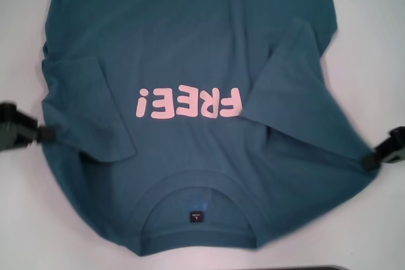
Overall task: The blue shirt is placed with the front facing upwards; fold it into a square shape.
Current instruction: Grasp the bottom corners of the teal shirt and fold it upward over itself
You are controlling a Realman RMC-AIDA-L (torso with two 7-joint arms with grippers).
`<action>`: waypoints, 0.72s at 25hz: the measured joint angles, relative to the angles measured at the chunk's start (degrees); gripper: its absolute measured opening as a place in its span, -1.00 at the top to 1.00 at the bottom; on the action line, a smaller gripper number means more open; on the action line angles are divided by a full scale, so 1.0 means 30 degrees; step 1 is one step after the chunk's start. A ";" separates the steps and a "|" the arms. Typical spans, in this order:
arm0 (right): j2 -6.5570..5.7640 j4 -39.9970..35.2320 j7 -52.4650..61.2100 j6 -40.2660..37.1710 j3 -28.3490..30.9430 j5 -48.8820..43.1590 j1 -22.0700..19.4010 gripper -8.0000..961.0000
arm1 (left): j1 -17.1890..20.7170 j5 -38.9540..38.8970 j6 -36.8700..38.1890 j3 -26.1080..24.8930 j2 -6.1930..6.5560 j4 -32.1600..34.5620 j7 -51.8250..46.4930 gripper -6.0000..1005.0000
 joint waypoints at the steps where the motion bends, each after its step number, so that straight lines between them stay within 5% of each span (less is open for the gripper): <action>1: -0.0028 -0.0509 0.0159 -0.0317 0.0014 -0.0328 -0.0050 0.94 | 0.0073 0.0005 0.0242 0.0182 0.0086 0.0001 0.0035 0.98; 9: -0.0217 -0.1937 0.0150 -0.1951 -0.0055 -0.1321 -0.0258 0.94 | 0.0853 0.0568 0.1806 0.2364 0.0307 -0.0187 0.0131 0.98; 18: 0.0619 -0.2006 -0.0477 -0.3498 -0.0283 -0.1672 -0.0943 0.93 | 0.1275 0.1634 0.2452 0.2541 0.0600 -0.0227 0.0229 0.98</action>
